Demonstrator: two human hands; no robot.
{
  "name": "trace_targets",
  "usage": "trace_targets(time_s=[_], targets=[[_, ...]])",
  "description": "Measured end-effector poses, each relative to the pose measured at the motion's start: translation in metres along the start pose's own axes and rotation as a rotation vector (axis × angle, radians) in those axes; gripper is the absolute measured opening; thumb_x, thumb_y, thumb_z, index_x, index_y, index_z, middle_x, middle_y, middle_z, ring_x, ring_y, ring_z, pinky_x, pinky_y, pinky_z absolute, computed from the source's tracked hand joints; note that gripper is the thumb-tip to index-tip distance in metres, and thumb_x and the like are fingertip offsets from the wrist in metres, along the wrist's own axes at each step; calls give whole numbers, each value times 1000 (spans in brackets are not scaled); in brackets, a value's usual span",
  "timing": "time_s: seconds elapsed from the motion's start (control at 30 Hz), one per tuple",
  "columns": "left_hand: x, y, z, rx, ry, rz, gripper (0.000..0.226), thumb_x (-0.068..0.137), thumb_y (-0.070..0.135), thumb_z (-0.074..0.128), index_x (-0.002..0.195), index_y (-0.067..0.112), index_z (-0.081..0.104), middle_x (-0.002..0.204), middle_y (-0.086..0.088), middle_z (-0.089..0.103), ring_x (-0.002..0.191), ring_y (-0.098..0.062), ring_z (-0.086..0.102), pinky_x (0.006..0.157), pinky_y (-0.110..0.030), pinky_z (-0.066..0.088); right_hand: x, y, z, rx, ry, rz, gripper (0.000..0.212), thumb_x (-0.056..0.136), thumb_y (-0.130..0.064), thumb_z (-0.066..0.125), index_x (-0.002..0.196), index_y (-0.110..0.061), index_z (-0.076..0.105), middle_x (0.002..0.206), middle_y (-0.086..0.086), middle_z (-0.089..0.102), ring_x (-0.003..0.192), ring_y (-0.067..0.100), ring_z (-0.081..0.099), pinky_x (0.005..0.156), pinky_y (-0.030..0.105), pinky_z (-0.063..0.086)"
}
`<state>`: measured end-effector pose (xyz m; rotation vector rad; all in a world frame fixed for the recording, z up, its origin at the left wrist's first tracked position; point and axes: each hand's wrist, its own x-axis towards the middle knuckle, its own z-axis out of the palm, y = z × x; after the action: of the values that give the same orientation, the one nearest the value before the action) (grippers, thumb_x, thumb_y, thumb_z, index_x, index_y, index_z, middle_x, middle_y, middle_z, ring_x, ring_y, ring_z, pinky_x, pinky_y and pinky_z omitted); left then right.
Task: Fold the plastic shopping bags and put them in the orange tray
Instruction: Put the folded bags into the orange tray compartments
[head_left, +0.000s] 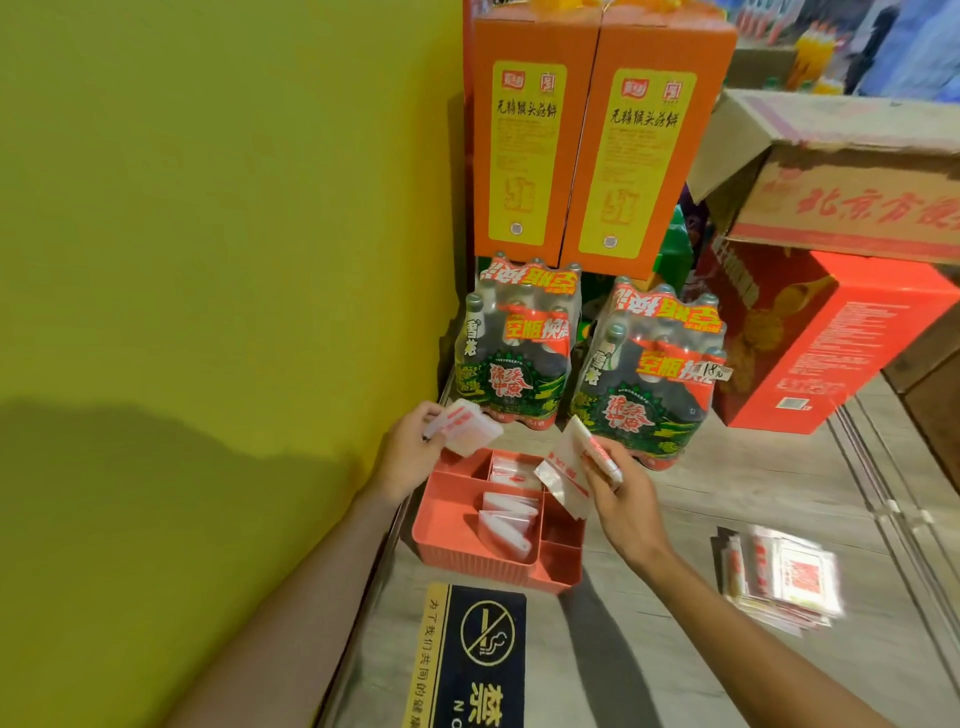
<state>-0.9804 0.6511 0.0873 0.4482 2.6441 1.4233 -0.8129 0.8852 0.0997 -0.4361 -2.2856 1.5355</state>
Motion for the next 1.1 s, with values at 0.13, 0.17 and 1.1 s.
trace_targets(time_s=[0.13,0.17,1.1], targets=[[16,-11,4,164,-133,61,26,92,-1,58,99,24,63,104,1,69,91,-17,65,62,-20,48,7,-5,3,30,7,0,33,99,-9,60,119,-35,58,110,-21,64,102,-10,59,78,9,50],[18,-13,5,199,-151,80,27,92,-2,58,100,23,65,105,-1,70,91,-17,65,61,-18,47,8,-6,4,40,8,4,34,99,-8,60,118,-36,58,110,-22,64,102,-11,59,79,10,50],[43,-71,48,449,-127,112,38,80,6,72,113,23,62,120,0,53,120,-23,46,96,-32,43,28,-2,47,280,-78,147,33,96,-7,64,107,-38,65,93,-23,74,94,0,70,77,21,58]])
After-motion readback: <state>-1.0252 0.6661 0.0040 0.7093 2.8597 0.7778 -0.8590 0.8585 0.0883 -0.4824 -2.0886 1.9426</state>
